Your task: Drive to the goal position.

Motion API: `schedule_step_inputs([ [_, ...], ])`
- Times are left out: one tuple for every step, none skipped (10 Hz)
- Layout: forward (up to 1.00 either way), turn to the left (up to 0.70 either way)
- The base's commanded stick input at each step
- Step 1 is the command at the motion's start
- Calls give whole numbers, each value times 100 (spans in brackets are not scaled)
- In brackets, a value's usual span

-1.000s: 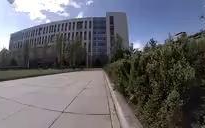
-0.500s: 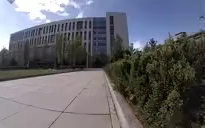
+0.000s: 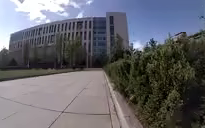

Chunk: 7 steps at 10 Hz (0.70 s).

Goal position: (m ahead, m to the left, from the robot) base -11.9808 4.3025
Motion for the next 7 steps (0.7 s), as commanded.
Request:
schedule_step_inputs([
  [4, 0],
  [4, 0],
  [5, 0],
  [4, 0],
  [5, 0],
  [5, 0],
  [4, 0],
])
